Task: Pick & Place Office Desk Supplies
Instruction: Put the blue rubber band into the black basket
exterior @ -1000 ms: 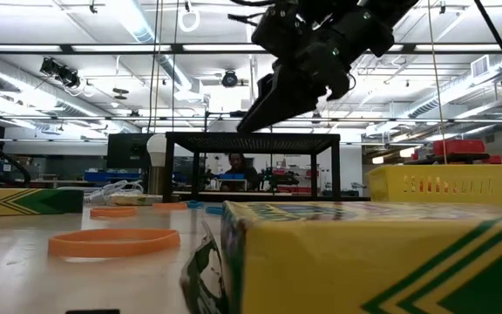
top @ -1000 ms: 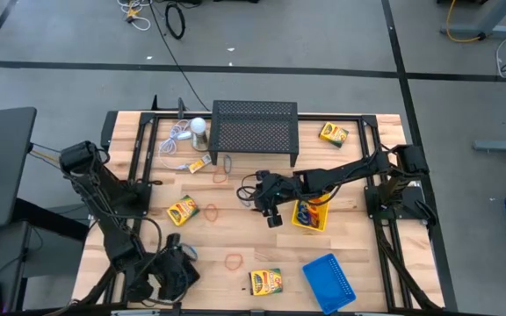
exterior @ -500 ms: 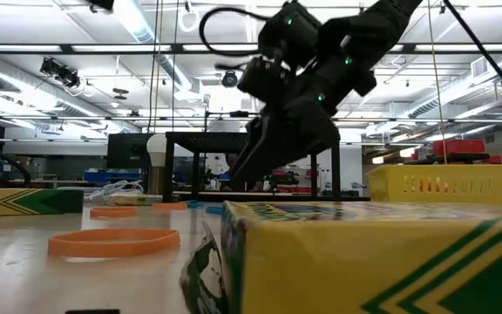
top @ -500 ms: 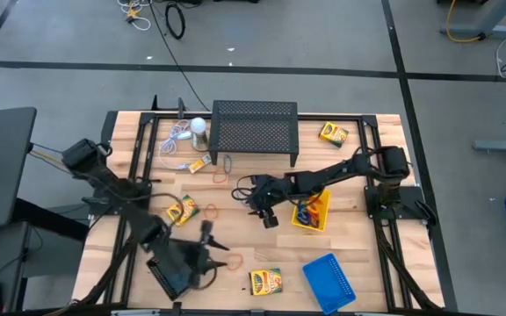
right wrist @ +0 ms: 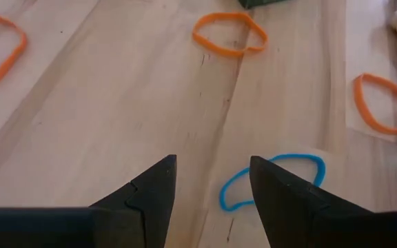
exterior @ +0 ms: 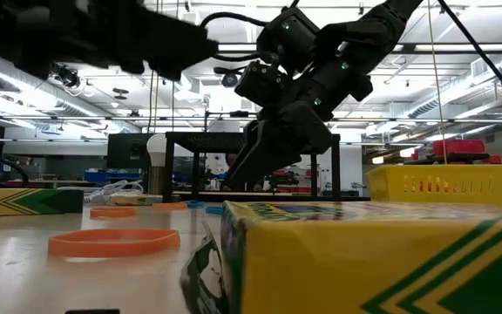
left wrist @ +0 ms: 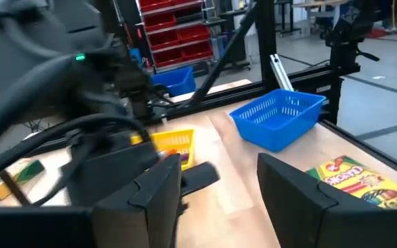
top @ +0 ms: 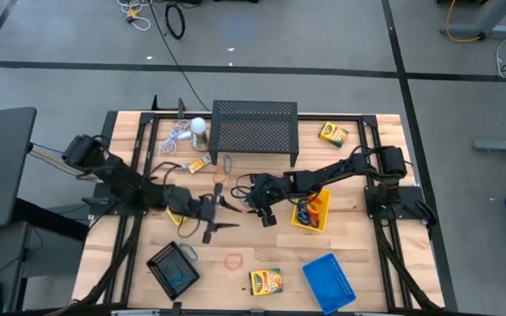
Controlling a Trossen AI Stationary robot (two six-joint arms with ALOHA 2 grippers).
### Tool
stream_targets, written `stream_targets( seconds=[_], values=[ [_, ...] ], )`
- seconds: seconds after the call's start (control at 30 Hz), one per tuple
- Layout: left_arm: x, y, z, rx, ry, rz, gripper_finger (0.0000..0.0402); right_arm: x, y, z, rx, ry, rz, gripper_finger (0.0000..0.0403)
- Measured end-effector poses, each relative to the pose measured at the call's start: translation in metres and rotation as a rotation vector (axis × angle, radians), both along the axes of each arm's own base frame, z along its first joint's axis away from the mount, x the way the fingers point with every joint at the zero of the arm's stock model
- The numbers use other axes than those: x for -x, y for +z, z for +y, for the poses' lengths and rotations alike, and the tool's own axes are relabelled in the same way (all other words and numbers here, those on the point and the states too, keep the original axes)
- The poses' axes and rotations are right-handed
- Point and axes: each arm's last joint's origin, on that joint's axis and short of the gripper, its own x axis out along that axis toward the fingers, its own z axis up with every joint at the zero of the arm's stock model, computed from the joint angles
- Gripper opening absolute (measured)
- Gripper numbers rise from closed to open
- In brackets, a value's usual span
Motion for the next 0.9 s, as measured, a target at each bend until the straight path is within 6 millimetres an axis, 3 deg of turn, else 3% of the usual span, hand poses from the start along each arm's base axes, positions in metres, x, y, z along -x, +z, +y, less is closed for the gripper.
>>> stream_targets(
  seconds=[0.17, 0.33, 0.63, 0.77, 0.9],
  values=[
    [0.016, 0.007, 0.019, -0.017, 0.035, -0.069, 0.0199, 0.0, -0.007, -0.011, -0.022, -0.042, 0.034, 0.0192],
    [0.037, 0.02, 0.028, -0.036, 0.055, -0.146, 0.0199, -0.015, -0.014, -0.021, -0.054, -0.056, 0.073, 0.0192],
    [0.069, 0.027, 0.039, -0.025, 0.153, -0.168, 0.0199, -0.039, -0.028, -0.019, -0.036, -0.034, 0.195, 0.0187],
    [0.073, 0.028, 0.041, -0.02, 0.183, -0.142, 0.0199, -0.038, -0.029, -0.015, -0.031, -0.062, 0.212, 0.014],
    [0.076, 0.03, 0.042, -0.022, 0.206, -0.137, 0.0199, -0.038, -0.03, -0.008, -0.03, -0.079, 0.215, 0.0035]
  ],
)
